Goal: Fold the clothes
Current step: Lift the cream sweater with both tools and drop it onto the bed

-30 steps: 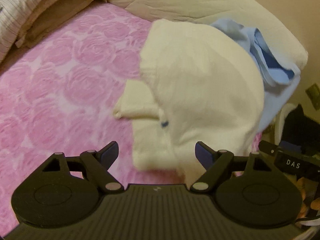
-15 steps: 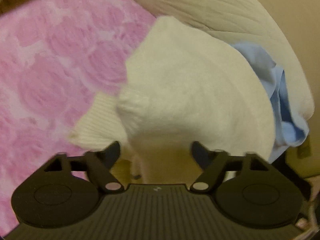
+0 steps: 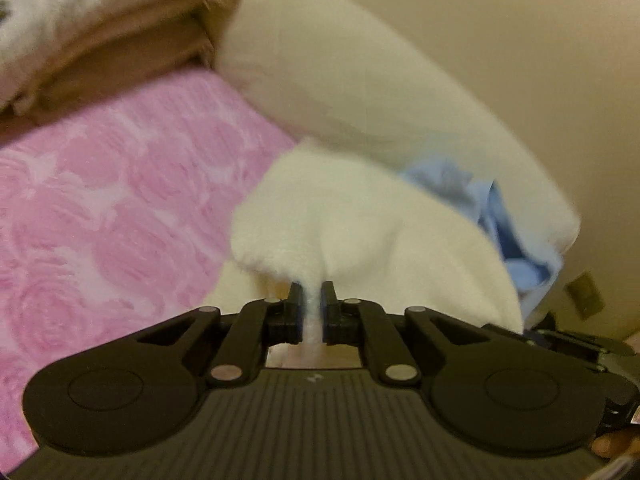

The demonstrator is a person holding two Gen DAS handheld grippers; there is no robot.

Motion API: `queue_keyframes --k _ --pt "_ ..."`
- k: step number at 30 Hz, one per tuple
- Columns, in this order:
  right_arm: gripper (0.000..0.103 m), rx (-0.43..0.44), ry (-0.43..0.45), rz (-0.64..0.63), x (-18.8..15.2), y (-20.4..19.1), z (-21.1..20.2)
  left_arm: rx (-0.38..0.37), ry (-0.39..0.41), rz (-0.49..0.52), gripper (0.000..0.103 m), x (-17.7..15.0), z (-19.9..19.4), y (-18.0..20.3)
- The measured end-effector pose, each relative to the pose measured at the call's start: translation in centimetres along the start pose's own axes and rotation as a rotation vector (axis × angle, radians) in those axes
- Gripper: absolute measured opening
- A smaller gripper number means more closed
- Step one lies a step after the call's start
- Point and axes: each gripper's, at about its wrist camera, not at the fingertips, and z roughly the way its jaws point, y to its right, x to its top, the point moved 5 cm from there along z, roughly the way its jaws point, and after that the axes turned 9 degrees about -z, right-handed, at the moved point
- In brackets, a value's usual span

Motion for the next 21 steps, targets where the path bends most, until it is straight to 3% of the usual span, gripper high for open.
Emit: queue_keyframes --k 8,14,21 --pt "0.007 0.225 0.145 -0.174 3.8 -12.6 -7.9 0.001 0.294 -0.095 0.004 -2.3 -19.0 -5.6" --pt "0.007 0.488 0.229 -0.262 3.7 -25.3 -15.2 0.118 0.512 -0.132 0.004 -8.1 -37.0 -9.7" --pt "0.007 0.818 0.276 -0.257 3.1 -38.2 -23.5 0.286 0.718 -0.056 0.004 -13.3 -57.4 -9.4"
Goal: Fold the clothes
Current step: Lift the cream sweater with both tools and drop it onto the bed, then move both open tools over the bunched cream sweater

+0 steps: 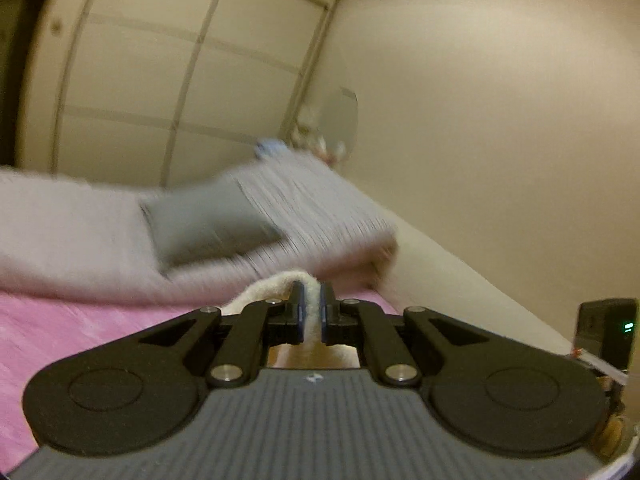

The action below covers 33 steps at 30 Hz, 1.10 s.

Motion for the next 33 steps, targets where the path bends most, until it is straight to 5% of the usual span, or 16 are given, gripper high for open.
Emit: queue_keyframes --k 4,8,12,18,22,26,33 --pt "0.007 0.099 0.015 0.06 1.2 -4.0 1.1 0.037 0.039 0.058 0.004 3.6 -4.1 0.3" --pt "0.008 -0.023 -0.114 0.219 0.2 -2.1 4.1 0.039 -0.106 0.058 0.007 3.7 -0.9 0.3" --pt "0.058 -0.243 -0.396 0.273 -4.6 2.9 7.7 0.17 -0.271 0.023 0.007 0.2 2.9 -0.8" --pt "0.059 -0.256 -0.482 0.227 -10.0 4.7 4.3 0.435 -0.389 -0.114 0.011 -8.3 -0.1 -5.8" --pt "0.059 -0.266 -0.54 0.045 -14.1 3.6 -0.1 0.598 -0.499 -0.196 0.011 -15.4 -5.0 -8.7" --pt "0.059 -0.238 -0.606 -0.089 -19.2 1.7 -4.3 0.633 -0.529 -0.245 0.011 -19.5 -9.4 -7.3" --pt "0.059 -0.142 -0.651 -0.101 -23.0 -1.6 -7.9 0.642 -0.554 -0.229 0.014 -23.9 -13.6 -4.6"
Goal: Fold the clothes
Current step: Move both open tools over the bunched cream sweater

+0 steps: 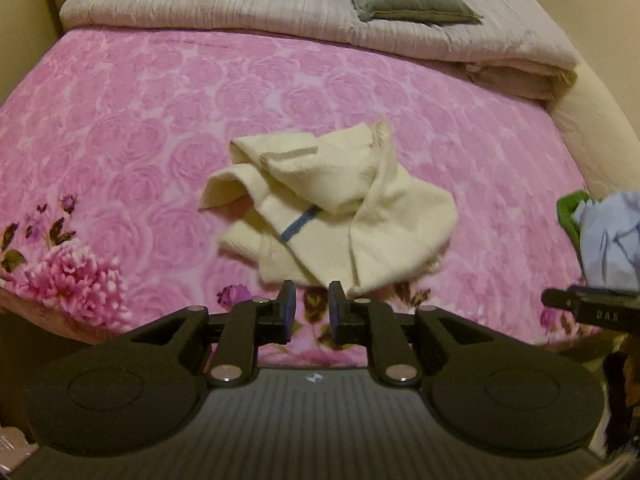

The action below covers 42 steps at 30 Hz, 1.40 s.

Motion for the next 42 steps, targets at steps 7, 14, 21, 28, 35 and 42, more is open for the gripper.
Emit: queue_keyframes --k 7,14,21,28,35,42 --pt "0.059 0.036 0.014 -0.044 -0.2 -3.2 -1.3 0.042 0.008 0.106 0.017 -0.4 0.9 -0.1" --pt "0.059 -0.004 -0.024 0.061 -0.4 -6.3 -0.4 0.014 -0.04 0.253 0.019 1.8 3.1 -1.1" --pt "0.059 -0.065 -0.005 0.199 1.1 -10.5 0.5 -0.023 -0.047 0.371 0.02 5.8 4.3 -3.9" --pt "0.059 -0.152 0.028 0.334 1.8 -12.9 0.3 -0.058 -0.059 0.471 0.025 8.7 5.3 -5.9" --pt "0.059 -0.196 -0.013 0.488 -1.4 -14.8 0.7 -0.099 -0.121 0.556 0.025 8.0 7.0 -7.8" --pt "0.059 -0.23 -0.035 0.526 -2.7 -17.0 0.9 -0.11 -0.155 0.596 0.025 7.0 7.9 -9.5"
